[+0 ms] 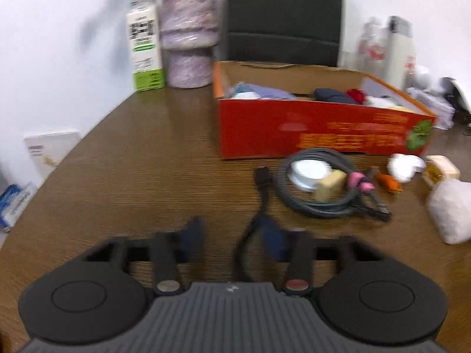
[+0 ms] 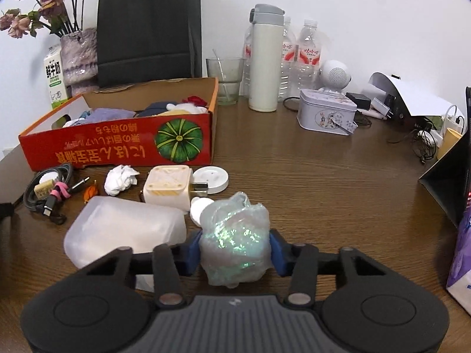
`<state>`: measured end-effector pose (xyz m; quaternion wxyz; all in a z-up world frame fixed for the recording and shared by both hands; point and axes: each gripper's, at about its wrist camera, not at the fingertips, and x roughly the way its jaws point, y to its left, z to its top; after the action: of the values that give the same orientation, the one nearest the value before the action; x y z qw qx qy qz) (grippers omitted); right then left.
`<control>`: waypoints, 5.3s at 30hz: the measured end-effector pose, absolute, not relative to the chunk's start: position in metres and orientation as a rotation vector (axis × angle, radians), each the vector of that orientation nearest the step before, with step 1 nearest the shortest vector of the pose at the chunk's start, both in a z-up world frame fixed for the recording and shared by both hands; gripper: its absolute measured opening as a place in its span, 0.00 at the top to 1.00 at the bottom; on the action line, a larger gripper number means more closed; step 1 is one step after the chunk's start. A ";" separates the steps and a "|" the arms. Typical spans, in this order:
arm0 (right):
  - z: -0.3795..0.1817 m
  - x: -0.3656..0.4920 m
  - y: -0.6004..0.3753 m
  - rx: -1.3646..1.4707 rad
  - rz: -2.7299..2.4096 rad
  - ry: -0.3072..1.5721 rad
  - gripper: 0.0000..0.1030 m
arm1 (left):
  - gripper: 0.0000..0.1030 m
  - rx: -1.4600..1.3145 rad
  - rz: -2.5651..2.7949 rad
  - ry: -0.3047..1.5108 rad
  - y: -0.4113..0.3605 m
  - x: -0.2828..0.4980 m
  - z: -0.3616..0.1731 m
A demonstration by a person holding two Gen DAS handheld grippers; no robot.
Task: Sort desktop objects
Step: 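Grasp the iridescent plastic bag with the right tool while the left tool grasps the black cable, then carry iridescent bag and black cable into the red box and open both tools, then move both open tools back over the table, then grasp the translucent white plastic box with the right tool while the left tool grasps the braided cable coil, then carry plastic box and braided cable into the red box and open both tools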
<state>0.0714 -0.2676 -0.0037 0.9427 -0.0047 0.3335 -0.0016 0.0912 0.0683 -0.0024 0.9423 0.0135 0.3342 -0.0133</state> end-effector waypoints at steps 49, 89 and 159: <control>0.143 -0.003 -0.215 0.052 0.282 0.341 0.63 | 0.98 -0.168 -0.320 0.301 0.049 0.037 0.187; 0.080 0.060 -0.165 -0.015 0.382 0.644 0.18 | 0.00 -0.110 -0.133 0.658 0.044 0.042 0.035; 0.014 0.120 -0.163 -0.362 0.445 0.642 0.19 | 0.92 -0.168 -0.154 0.589 0.071 -0.012 0.047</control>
<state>0.1198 -0.1634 0.0141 0.9089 -0.1753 0.3110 0.2155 -0.0121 0.0712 0.0467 0.9505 -0.0826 0.2897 -0.0759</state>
